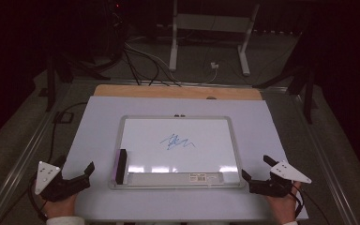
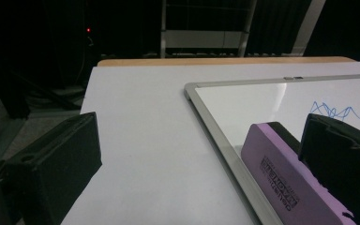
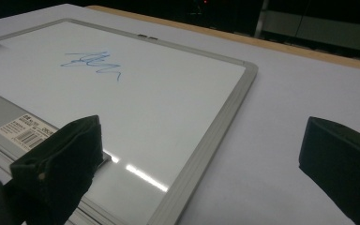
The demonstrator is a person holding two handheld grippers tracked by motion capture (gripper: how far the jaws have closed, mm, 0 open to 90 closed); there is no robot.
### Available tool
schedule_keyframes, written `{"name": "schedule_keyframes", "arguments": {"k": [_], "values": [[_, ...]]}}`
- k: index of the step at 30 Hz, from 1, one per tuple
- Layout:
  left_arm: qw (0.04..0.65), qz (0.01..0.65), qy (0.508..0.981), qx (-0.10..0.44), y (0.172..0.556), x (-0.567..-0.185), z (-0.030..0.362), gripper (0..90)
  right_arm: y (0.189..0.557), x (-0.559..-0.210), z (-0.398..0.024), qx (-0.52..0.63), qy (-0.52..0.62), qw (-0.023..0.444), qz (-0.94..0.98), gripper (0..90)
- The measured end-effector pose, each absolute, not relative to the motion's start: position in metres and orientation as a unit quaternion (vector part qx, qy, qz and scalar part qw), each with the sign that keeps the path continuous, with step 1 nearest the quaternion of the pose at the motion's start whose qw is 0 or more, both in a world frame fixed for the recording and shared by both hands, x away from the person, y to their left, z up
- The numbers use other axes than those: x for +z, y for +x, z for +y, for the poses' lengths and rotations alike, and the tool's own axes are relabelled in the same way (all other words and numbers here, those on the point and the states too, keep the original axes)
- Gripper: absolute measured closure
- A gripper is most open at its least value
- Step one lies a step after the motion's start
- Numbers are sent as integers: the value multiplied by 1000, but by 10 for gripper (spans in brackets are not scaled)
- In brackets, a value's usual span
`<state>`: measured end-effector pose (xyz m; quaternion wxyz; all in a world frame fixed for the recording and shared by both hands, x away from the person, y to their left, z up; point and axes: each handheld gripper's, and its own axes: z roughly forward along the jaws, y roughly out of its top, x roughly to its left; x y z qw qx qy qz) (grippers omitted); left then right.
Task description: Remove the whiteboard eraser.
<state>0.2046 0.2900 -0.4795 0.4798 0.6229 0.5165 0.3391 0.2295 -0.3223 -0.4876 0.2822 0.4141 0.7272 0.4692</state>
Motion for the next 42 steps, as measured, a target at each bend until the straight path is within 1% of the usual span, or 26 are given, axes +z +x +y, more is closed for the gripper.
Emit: {"name": "schedule_keyframes", "arguments": {"k": [6,10,11,17,21,28,34,38,42], "values": [[477,521,626,330,206,-480,291,5,228,-487,-328,473,418,287,720,0],[480,518,638,307,208,-479,289,5,230,-489,-330,478,433,284,709,1],[479,511,644,306,209,-476,286,5,230,-489,-331,479,435,285,707,1],[496,498,640,310,207,-464,285,5,230,-489,-333,478,440,289,703,1],[493,497,643,311,206,-458,284,5,230,-489,-334,476,443,291,702,1],[490,501,652,289,210,-448,279,6,229,-489,-334,474,445,298,699,0],[489,489,662,289,212,-438,274,5,229,-489,-336,474,447,297,698,0],[479,495,670,277,216,-438,271,5,229,-489,-337,478,451,295,694,0],[485,497,669,266,218,-439,270,5,229,-489,-337,478,452,294,693,0]]}}
